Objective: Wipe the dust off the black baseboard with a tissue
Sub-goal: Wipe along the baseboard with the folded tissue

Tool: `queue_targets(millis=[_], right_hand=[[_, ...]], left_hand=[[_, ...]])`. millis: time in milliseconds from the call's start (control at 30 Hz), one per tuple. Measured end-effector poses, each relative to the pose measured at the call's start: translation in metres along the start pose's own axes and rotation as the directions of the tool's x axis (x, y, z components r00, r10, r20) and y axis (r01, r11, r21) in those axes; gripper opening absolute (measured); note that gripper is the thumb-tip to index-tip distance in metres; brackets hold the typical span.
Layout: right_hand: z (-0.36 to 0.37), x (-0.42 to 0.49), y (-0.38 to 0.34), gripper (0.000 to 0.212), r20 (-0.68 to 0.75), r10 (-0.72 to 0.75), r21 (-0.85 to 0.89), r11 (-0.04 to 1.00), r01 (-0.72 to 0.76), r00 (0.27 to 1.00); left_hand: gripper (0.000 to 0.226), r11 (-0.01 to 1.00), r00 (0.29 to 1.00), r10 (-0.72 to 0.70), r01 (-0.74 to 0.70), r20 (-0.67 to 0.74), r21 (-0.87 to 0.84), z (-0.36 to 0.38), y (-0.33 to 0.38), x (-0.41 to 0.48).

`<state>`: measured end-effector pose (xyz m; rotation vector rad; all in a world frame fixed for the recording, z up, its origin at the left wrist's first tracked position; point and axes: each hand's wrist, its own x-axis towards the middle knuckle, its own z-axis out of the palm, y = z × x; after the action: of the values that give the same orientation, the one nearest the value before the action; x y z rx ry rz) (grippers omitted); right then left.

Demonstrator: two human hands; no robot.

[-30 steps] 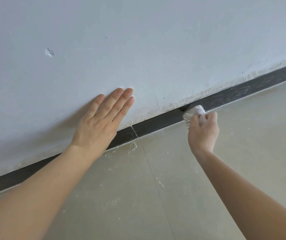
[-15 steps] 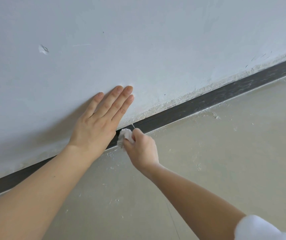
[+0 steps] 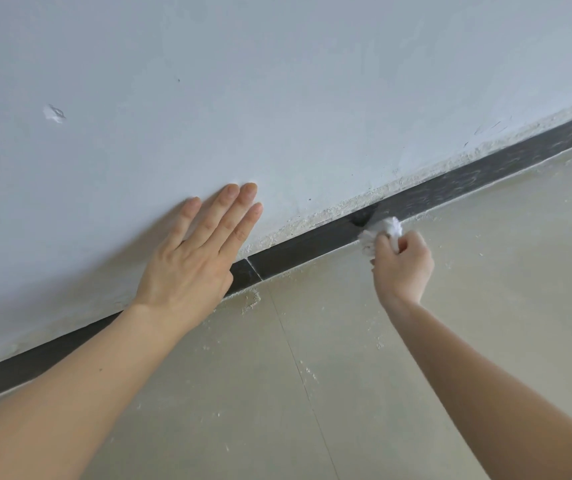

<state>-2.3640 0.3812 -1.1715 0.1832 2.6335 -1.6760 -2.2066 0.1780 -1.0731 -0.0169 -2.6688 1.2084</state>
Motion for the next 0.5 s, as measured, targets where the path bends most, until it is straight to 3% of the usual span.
queue_targets(millis=[100,200,267,333,500], right_hand=[[0.013,-0.037,0.005,0.037,0.182,-0.005,0.041,0.999,-0.002,0.983],[0.038,-0.081,-0.003,0.035,0.469,0.020,0.044,0.998,-0.046,0.883],[0.055,-0.096,-0.011,0.034,0.570,0.095,0.058,0.986,-0.155,0.816],[0.067,-0.092,-0.013,0.031,0.575,0.188,0.092,0.952,-0.292,0.796],[0.060,-0.054,-0.008,0.023,0.471,0.286,0.140,0.910,-0.391,0.835]], left_hand=[[0.086,0.999,0.999,0.000,-0.001,-0.037,-0.033,0.000,0.014,0.016],[0.085,0.999,0.999,-0.010,0.008,-0.036,-0.049,0.000,0.023,0.026],[0.083,1.000,1.000,-0.007,0.007,-0.029,-0.008,0.002,0.024,0.025],[0.080,1.000,1.000,0.004,-0.003,-0.029,0.012,0.003,0.021,0.023],[0.077,0.999,1.000,0.000,-0.002,-0.029,-0.055,0.001,0.017,0.025]])
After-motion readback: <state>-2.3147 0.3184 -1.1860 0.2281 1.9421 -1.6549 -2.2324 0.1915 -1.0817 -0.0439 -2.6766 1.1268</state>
